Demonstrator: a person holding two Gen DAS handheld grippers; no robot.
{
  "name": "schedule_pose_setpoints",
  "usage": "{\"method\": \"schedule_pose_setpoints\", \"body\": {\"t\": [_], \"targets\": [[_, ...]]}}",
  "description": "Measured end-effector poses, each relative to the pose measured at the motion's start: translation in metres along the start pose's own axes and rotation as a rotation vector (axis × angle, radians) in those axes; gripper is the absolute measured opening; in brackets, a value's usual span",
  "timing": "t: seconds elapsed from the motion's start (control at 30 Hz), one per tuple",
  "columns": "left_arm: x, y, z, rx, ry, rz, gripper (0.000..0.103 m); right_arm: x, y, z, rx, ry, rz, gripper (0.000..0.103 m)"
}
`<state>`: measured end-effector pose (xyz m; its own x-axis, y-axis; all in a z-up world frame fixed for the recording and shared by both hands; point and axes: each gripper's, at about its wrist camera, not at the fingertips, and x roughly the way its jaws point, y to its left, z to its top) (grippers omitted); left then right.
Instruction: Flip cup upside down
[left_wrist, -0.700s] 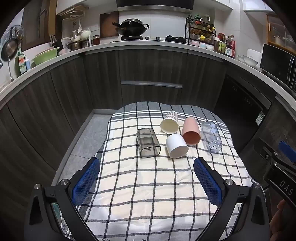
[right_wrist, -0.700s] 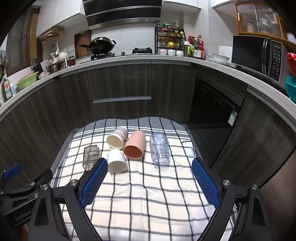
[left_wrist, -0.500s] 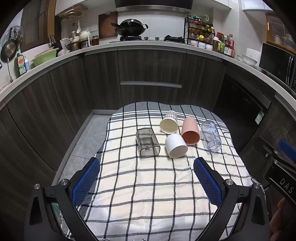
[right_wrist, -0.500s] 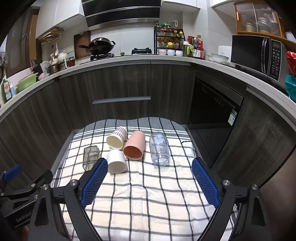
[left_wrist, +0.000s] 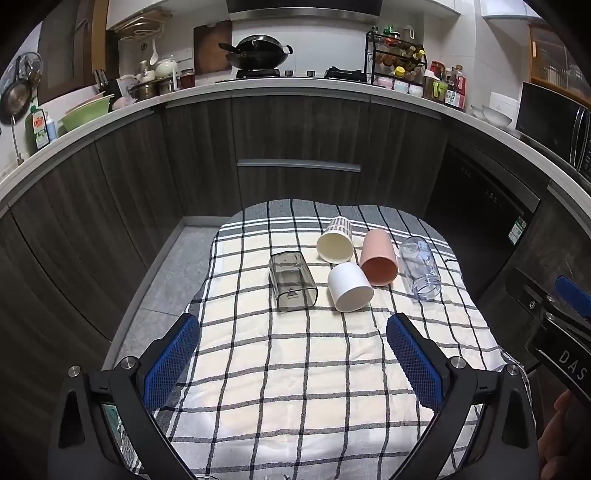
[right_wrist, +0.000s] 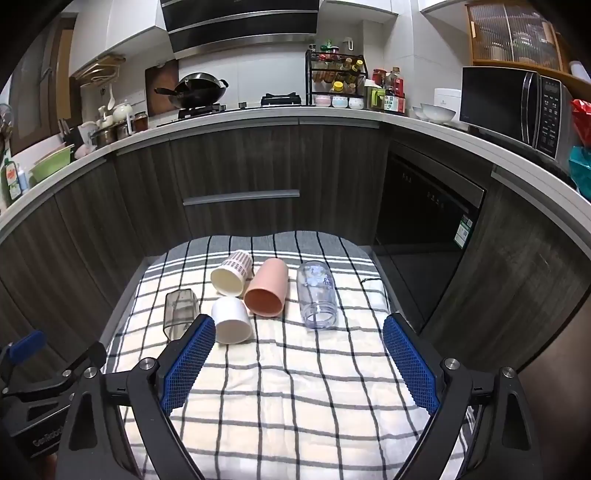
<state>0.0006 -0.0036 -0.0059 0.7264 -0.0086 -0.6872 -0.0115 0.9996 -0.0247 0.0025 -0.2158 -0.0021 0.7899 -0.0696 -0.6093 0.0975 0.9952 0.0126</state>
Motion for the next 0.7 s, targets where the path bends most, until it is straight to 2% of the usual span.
{"method": "schedule_pose_setpoints", "body": {"t": [0.7], "targets": [[0.0050,0.0011,0.0013,0.002,0.009,-0.002,0.103,0.0036,-0.0010,0.0005,0.001,0.004,-0.003,0.092]]}}
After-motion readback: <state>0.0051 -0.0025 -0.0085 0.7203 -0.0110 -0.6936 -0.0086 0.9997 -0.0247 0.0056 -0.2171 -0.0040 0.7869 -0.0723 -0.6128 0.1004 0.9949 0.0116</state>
